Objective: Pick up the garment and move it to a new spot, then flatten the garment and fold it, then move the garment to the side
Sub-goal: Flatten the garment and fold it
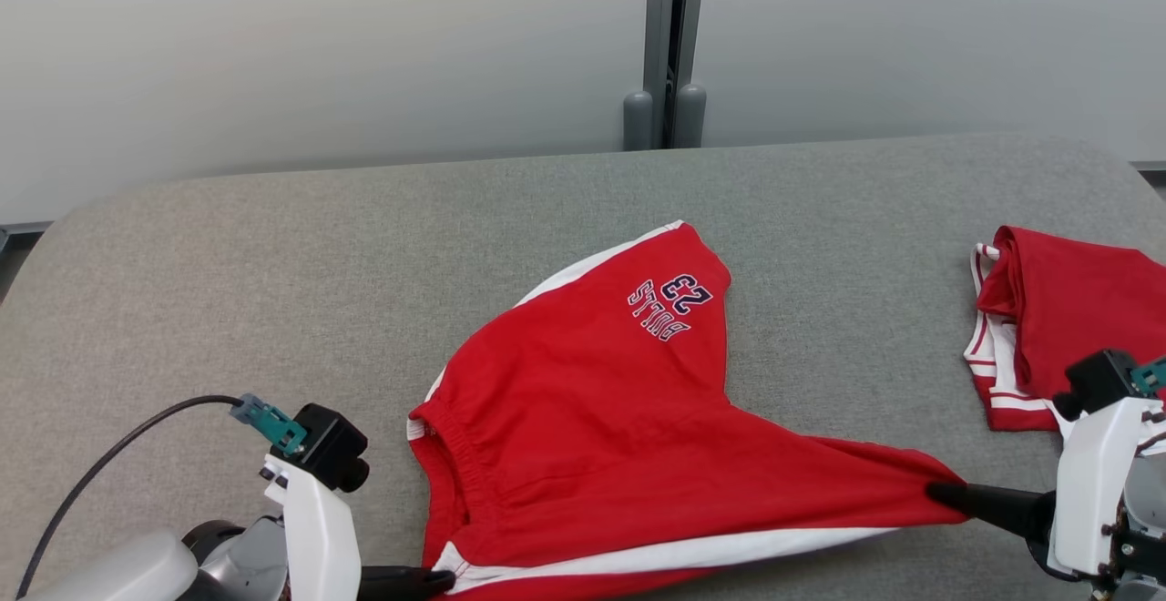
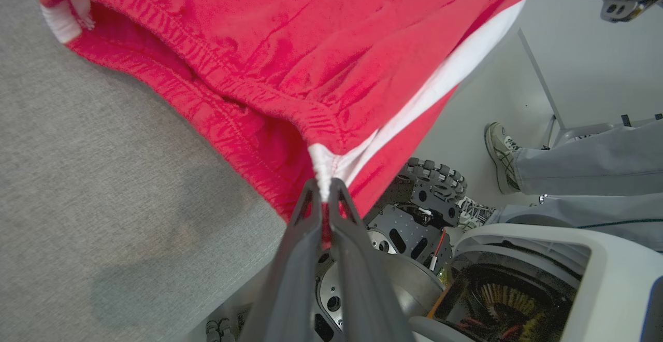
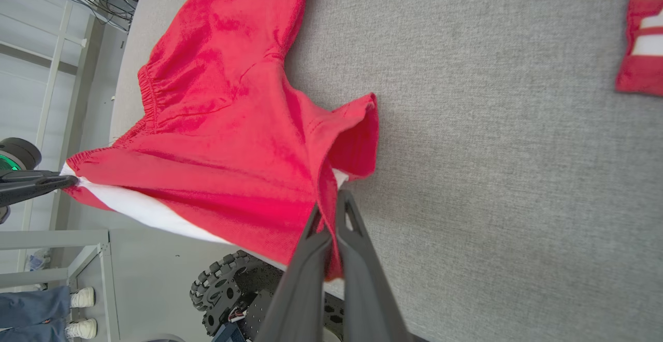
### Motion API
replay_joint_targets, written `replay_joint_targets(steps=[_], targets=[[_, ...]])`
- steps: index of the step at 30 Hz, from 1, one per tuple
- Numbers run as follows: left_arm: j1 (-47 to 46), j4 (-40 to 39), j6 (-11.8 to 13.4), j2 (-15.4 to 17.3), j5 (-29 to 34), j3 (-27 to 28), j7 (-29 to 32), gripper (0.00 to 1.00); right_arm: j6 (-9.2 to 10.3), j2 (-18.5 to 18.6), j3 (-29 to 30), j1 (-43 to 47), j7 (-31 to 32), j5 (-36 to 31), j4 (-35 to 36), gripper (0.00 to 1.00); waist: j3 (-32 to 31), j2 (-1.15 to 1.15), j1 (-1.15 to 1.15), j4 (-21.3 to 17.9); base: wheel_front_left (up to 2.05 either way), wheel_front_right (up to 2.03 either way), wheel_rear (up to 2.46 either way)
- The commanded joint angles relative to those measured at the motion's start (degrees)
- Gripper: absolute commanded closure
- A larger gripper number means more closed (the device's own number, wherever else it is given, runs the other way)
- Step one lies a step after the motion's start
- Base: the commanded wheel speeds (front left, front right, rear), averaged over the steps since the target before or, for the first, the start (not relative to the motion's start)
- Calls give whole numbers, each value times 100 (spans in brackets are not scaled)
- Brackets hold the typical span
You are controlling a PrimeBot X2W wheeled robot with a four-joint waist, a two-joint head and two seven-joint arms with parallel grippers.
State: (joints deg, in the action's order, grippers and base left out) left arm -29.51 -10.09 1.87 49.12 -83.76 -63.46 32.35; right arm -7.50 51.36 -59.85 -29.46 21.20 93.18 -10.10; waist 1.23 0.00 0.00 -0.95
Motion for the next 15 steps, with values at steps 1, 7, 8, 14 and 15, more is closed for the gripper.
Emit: replay_joint_targets(steps=[1, 7, 8, 14, 15], targets=[[0, -42, 56, 90, -70, 63, 64, 100, 1, 72, 0, -139, 56, -12, 5, 100, 78, 0, 0, 9, 0, 0, 0], [-253, -30, -15, 197, -561, 381, 228, 100, 1, -174, 34, -838, 341, 35, -329, 100, 421, 0, 0, 72, 0, 0, 0], [-253, -30, -15, 197, -561, 381, 228, 100, 1, -174, 34, -838, 341, 35, -329, 100, 421, 0, 0, 72, 0, 0, 0], [-682, 296, -122, 23, -761, 592, 466, 100, 1, -587, -25, -1830, 920, 61, -1149, 100, 871, 0, 0, 314, 0, 0, 0], [-759, 352, -141, -8, -770, 609, 519, 100, 1, -657, -36, -1999, 1032, 61, -1313, 100, 937, 0, 0, 356, 0, 0, 0]])
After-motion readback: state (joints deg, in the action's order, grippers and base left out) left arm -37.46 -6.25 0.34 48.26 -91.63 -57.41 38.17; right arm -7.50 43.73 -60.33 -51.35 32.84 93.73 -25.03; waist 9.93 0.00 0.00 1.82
